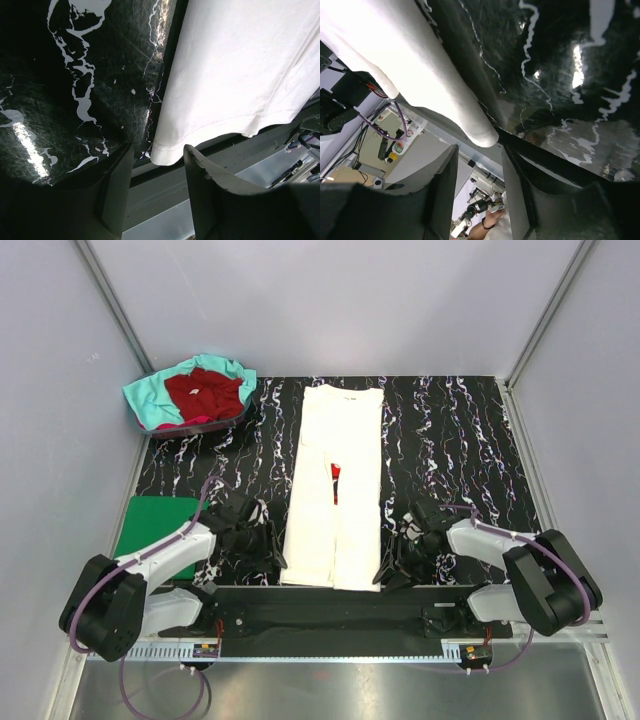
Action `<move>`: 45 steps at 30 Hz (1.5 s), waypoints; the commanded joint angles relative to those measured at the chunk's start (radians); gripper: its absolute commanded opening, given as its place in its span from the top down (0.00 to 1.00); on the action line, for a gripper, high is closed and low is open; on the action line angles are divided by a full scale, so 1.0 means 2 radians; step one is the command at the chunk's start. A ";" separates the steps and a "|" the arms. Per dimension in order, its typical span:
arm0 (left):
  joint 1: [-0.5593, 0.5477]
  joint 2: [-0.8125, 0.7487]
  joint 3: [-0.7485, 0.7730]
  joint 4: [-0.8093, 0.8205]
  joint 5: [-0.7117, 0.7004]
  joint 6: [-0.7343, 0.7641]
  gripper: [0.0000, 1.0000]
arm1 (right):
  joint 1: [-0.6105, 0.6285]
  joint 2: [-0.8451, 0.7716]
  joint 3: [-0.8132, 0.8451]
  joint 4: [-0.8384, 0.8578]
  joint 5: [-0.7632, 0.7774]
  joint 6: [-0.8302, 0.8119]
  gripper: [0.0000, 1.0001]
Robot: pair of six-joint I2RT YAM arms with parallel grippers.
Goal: Fold and stack the t-shirts
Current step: Fold the tshirt
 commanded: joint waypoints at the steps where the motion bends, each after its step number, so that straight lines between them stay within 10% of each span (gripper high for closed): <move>1: 0.002 -0.002 -0.008 0.021 0.018 -0.009 0.51 | 0.007 0.007 -0.007 0.043 -0.003 0.028 0.53; 28: -0.026 0.030 -0.029 0.031 0.000 -0.030 0.58 | 0.017 0.041 -0.022 0.066 0.014 0.026 0.54; 36: -0.030 0.015 -0.022 0.070 0.021 -0.033 1.00 | 0.016 0.036 -0.006 0.084 -0.003 0.035 1.00; 45: -0.034 0.038 0.136 0.009 0.013 -0.019 1.00 | -0.009 0.019 0.134 -0.031 0.027 -0.005 1.00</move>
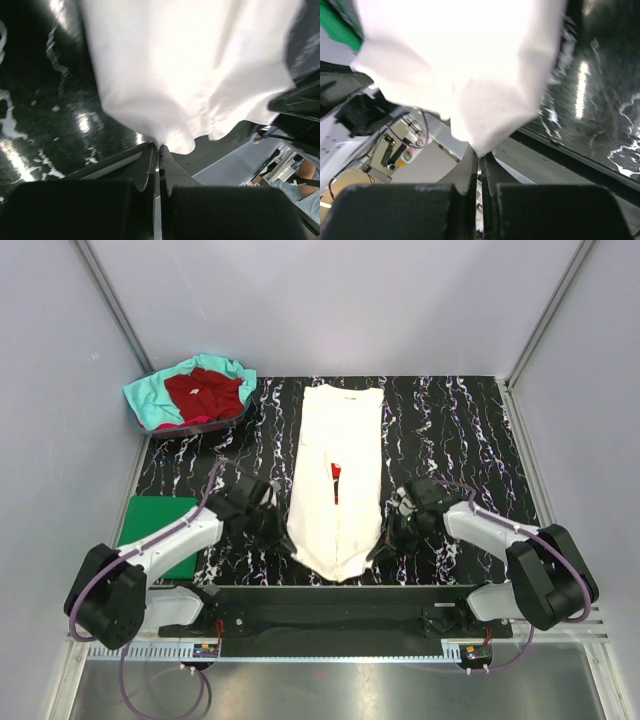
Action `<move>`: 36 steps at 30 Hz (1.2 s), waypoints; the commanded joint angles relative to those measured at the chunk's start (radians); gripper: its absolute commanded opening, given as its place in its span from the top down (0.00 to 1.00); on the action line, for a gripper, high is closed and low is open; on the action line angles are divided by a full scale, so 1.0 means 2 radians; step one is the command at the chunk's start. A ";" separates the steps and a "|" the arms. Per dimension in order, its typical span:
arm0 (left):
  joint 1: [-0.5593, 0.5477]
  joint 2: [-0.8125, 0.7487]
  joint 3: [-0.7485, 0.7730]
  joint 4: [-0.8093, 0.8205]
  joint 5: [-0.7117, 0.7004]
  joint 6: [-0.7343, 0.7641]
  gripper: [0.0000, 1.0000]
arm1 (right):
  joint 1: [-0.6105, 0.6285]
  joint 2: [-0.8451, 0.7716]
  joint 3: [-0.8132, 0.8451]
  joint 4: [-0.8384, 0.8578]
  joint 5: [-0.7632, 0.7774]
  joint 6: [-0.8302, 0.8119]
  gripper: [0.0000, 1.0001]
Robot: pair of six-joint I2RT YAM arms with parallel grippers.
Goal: Fold and stack the t-shirts
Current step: Fold the tshirt
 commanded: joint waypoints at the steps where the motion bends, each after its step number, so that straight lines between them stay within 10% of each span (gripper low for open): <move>1: 0.001 0.020 0.089 -0.004 -0.010 0.016 1.00 | -0.025 0.008 0.075 -0.054 0.017 -0.033 1.00; 23: 0.126 0.343 0.399 0.023 0.028 0.052 1.00 | -0.161 0.356 0.479 -0.184 -0.006 -0.168 1.00; 36: 0.142 0.420 0.505 0.007 0.047 0.043 1.00 | -0.183 0.415 0.585 -0.205 -0.025 -0.164 1.00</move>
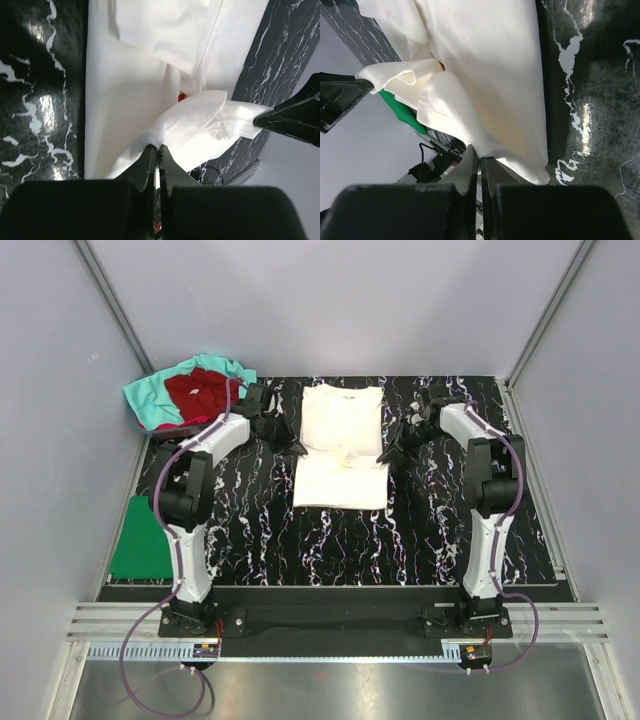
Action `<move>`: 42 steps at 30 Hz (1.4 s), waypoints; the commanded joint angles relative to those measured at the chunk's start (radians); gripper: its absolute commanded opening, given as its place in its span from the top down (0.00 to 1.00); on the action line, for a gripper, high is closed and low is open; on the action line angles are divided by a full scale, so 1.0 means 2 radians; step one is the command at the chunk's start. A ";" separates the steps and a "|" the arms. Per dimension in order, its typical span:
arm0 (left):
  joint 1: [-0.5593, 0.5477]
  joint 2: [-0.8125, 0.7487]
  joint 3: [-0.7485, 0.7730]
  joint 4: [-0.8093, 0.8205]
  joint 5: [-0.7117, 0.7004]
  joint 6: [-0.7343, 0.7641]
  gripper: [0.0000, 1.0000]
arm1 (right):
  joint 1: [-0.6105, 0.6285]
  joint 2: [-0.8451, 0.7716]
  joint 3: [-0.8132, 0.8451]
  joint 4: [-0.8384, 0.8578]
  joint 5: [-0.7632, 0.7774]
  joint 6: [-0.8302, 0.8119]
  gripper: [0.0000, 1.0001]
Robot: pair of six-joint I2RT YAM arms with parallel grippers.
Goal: Fold and stack the t-shirts
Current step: Fold the tshirt
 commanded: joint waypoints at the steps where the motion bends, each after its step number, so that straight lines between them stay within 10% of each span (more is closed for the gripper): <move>1: 0.004 0.020 0.044 0.002 0.021 -0.001 1.00 | -0.008 0.018 0.037 -0.011 -0.018 -0.006 1.00; 29: 0.016 0.056 0.067 -0.010 -0.007 -0.004 0.99 | -0.018 0.109 0.133 -0.026 -0.041 -0.005 0.85; 36: 0.016 0.046 0.079 -0.014 -0.035 -0.001 0.61 | -0.027 0.141 0.199 -0.056 -0.028 -0.015 0.70; 42: 0.015 -0.041 0.084 -0.034 -0.112 0.058 0.48 | -0.040 0.118 0.266 -0.122 0.070 -0.058 0.43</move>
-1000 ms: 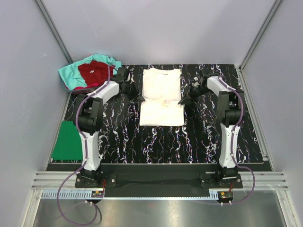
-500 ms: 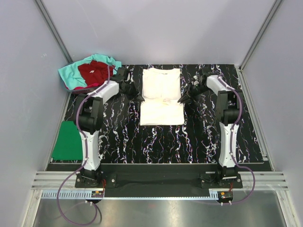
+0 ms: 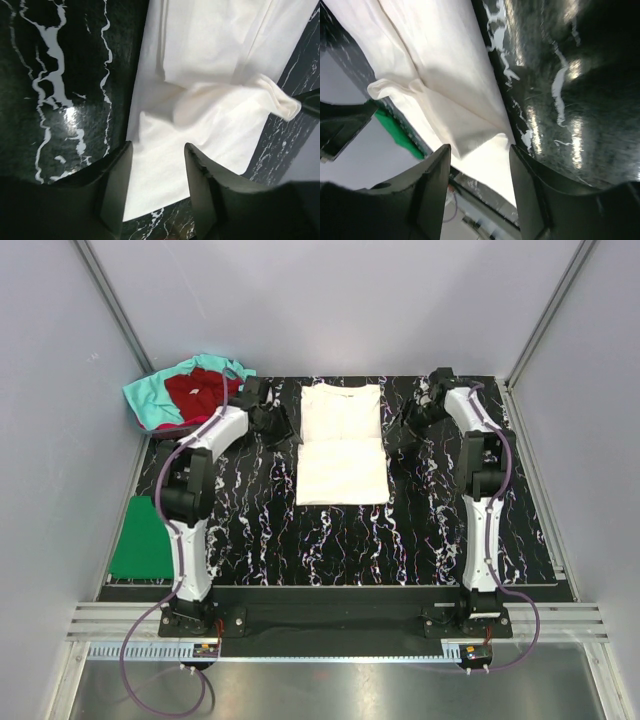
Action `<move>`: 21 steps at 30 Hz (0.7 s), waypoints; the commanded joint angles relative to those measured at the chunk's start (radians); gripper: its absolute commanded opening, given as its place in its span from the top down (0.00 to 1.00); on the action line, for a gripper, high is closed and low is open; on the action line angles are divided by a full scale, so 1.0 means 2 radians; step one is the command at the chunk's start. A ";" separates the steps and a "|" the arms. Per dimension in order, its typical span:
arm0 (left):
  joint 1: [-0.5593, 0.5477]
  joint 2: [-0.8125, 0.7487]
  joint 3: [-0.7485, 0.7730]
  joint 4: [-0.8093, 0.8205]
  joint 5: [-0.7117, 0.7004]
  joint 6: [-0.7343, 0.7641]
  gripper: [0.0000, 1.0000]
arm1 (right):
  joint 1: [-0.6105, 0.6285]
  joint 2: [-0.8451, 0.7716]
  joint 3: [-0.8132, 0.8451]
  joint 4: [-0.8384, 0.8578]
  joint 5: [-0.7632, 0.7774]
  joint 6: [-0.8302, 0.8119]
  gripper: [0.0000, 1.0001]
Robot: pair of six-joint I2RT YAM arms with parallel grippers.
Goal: Fold and stack the t-shirts
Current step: Fold the tshirt
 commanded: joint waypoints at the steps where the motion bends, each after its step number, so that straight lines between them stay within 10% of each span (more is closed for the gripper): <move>1: 0.004 -0.091 0.008 0.005 -0.044 0.039 0.48 | -0.008 -0.049 0.034 -0.042 0.058 -0.031 0.42; 9: -0.039 -0.125 -0.129 0.179 0.068 -0.013 0.67 | 0.019 -0.155 -0.188 0.164 -0.018 0.042 0.53; 12: -0.060 -0.098 -0.128 0.208 0.078 -0.012 0.69 | 0.038 -0.136 -0.208 0.221 -0.058 0.077 0.71; 21: -0.052 -0.001 -0.101 0.293 0.094 -0.026 0.71 | 0.056 -0.040 -0.188 0.382 -0.109 0.186 0.83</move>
